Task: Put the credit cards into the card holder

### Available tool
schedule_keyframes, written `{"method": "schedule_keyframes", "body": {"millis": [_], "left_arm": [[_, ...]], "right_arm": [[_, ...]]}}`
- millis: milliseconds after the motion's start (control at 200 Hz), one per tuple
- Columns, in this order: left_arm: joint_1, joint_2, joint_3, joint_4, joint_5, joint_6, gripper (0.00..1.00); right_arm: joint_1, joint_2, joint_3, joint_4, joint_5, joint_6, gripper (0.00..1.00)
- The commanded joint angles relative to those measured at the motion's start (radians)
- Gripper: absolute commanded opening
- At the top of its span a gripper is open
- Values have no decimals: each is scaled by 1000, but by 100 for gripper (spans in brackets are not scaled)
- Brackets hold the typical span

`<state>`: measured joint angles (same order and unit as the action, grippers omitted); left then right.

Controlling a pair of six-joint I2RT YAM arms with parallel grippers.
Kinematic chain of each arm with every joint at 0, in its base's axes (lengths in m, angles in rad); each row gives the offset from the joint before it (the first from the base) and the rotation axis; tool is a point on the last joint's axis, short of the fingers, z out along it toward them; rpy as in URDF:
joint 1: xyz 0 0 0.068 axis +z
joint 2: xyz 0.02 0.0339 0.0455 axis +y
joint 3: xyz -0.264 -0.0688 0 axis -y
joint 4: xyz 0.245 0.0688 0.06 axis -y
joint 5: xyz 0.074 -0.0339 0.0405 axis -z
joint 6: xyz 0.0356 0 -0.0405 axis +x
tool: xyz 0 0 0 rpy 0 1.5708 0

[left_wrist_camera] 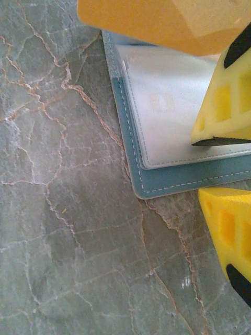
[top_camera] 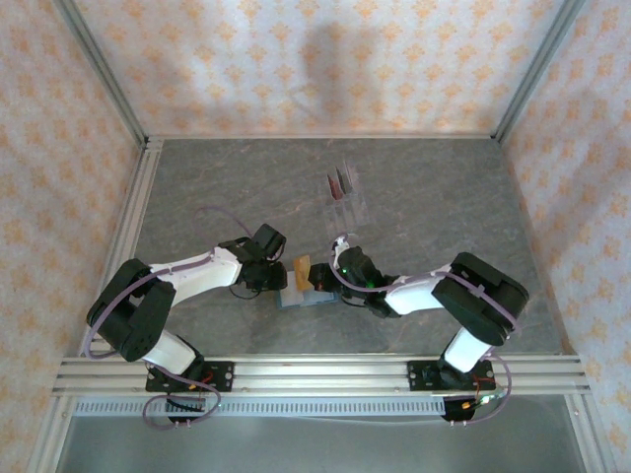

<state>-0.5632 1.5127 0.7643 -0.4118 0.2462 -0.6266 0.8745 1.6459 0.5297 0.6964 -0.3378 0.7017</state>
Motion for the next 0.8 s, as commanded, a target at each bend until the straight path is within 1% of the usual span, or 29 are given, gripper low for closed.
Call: {"method": "schedule_keyframes", "body": {"millis": [0,290,530,796], "left_arm": [[-4,4,-10,-12,-31,16,28],[-5,6,-10,-14,-32,16,28],[-4,11,-8,-12,-32,16,28],[-4,12,-10,-12,-33,16,28]], "right_arm": [[4,22,-26,58,2,29,0],[4,29,-73,98,7,69,0],[35,49,-89,118,14,85,0],[46,54,-121,135,21,108,0]]}}
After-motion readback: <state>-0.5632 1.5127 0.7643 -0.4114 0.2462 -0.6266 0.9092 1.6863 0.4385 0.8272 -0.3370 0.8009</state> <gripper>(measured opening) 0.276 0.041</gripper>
